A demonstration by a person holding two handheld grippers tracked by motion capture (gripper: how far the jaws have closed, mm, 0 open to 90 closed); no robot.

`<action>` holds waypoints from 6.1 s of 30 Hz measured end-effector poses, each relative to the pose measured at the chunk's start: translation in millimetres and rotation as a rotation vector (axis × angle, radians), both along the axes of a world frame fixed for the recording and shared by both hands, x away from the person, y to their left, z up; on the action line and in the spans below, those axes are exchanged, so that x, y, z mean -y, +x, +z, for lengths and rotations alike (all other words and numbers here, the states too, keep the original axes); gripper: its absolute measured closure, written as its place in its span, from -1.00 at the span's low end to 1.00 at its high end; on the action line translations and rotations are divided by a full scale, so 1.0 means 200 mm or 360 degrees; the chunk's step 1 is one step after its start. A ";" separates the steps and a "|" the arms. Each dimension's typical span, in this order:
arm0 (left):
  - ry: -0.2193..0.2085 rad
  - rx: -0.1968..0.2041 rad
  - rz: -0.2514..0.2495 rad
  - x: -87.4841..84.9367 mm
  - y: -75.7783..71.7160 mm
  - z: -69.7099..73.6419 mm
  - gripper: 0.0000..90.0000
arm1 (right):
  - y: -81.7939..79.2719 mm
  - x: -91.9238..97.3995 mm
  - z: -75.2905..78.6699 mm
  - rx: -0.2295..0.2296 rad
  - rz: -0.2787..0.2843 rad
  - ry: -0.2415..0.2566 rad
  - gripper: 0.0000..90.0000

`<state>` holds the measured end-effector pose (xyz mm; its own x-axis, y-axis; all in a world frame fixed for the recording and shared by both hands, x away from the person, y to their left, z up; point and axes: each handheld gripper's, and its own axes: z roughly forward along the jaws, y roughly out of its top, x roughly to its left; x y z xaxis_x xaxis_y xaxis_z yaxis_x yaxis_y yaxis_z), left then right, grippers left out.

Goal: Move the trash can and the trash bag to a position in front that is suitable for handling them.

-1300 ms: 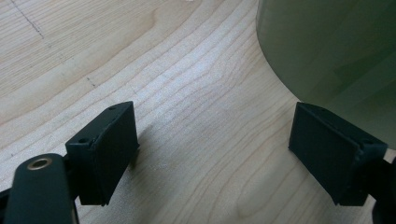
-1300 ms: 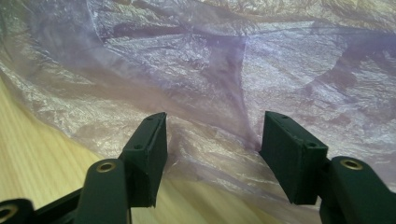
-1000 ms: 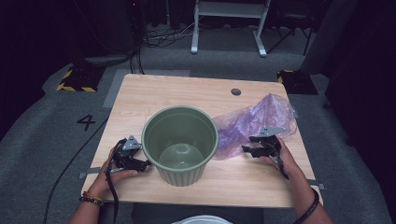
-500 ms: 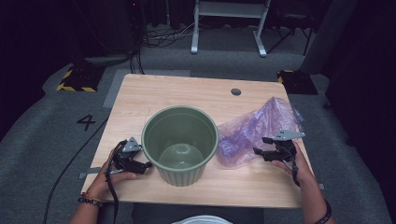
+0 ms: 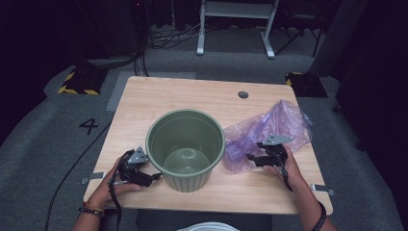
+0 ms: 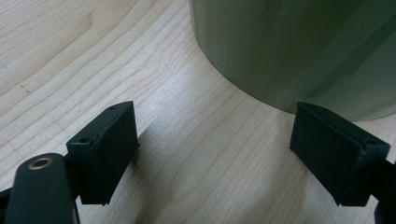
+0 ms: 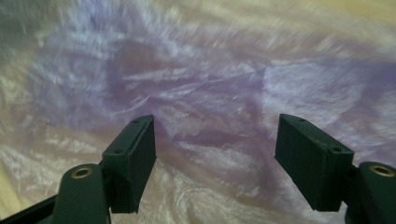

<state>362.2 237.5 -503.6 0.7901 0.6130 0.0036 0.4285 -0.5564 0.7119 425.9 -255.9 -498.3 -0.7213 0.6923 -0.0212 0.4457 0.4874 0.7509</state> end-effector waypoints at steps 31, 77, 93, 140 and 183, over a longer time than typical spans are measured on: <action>0.0018 -0.0017 0.0059 0.07 0.01 0.00 -0.85 | -0.20 0.01 0.15 0.0005 0.0435 -0.0044 -0.37; 0.0044 -0.0040 0.0159 0.14 0.12 0.00 -0.99 | -0.19 -0.42 0.32 0.0264 0.0343 0.0063 -0.35; 0.0043 -0.0041 0.0179 0.20 0.15 0.00 -1.00 | -0.30 0.02 0.08 0.0079 0.0148 -0.0083 -0.37; 0.0039 -0.0044 0.0141 0.44 0.39 0.00 -0.98 | -0.35 0.00 0.07 0.0096 0.0198 0.0025 -0.45; 0.0030 -0.0054 0.0018 0.15 0.07 -0.01 -1.00 | -0.26 0.17 -0.02 -0.0003 0.0043 0.0058 0.48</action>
<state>376.9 207.3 -505.0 0.7831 0.6218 -0.0111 0.4583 -0.5648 0.6863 374.9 -289.7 -501.4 -0.7396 0.6730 0.0049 0.4340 0.4714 0.7677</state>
